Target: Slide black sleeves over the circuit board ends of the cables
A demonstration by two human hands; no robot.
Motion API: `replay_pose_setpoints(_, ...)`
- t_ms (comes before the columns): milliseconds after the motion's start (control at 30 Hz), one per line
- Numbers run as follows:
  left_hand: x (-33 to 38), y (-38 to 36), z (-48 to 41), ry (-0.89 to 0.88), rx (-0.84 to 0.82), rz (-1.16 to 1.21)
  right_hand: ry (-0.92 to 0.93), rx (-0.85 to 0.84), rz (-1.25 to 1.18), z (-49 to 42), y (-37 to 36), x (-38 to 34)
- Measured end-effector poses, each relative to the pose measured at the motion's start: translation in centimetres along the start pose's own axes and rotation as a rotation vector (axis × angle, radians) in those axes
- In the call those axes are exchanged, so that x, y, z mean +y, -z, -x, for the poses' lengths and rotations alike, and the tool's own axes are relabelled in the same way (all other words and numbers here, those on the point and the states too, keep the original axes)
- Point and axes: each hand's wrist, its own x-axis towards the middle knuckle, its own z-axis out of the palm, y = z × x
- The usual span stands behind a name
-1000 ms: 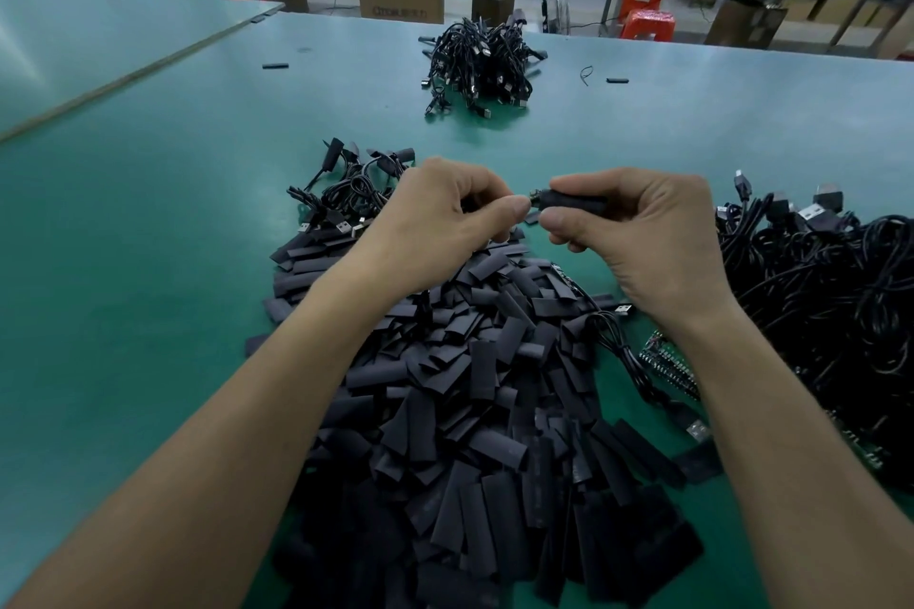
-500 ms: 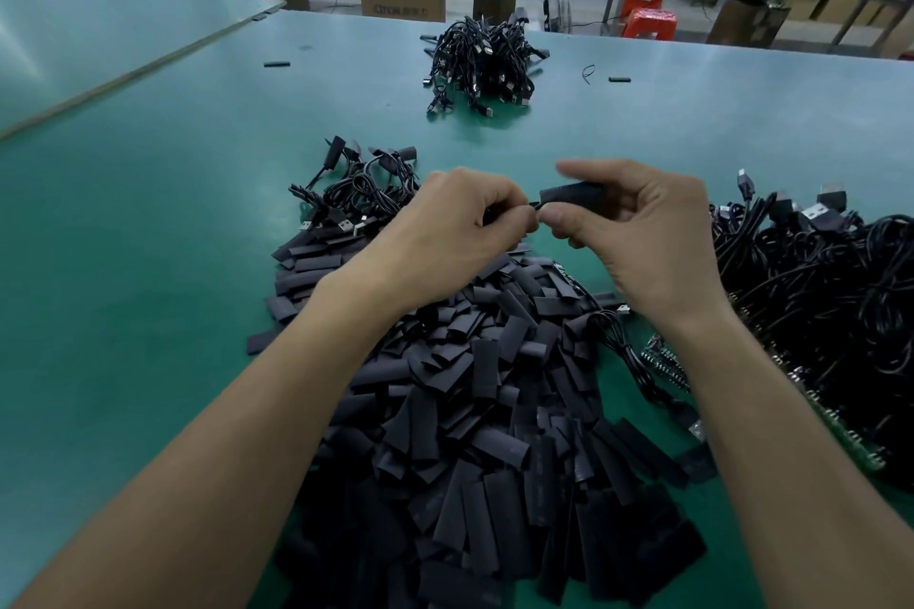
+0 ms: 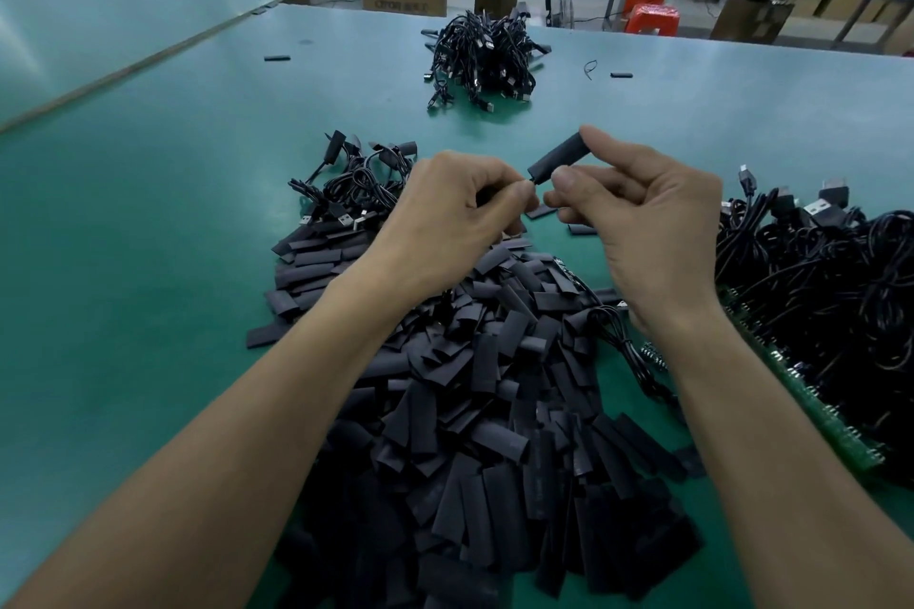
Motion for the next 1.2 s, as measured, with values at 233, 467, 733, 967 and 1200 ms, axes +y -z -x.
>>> replay_pose_setpoints(233,-0.3,-0.4,0.1,-0.005,-0.024,0.02,0.005,0.005,0.076,0.1,-0.1,-0.3)
replay_pose_setpoints(467,0.0,0.0,-0.2,-0.003,-0.018,0.041,-0.043,0.044,0.01,0.4,-0.4,-0.6)
replay_pose_setpoints(733,0.6,-0.3,0.1,0.042,-0.077,0.085,-0.069,0.017,-0.068,0.1,-0.1,-1.9)
replay_pose_setpoints(967,-0.3,0.6,0.0,0.216,-0.317,-0.032,-0.107,0.158,-0.186,-0.6,1.0,-2.3)
replay_pose_setpoints(1200,-2.4,1.2,-0.9,0.274,0.151,0.128,-0.177,0.082,0.378,-1.3,2.5,-1.5)
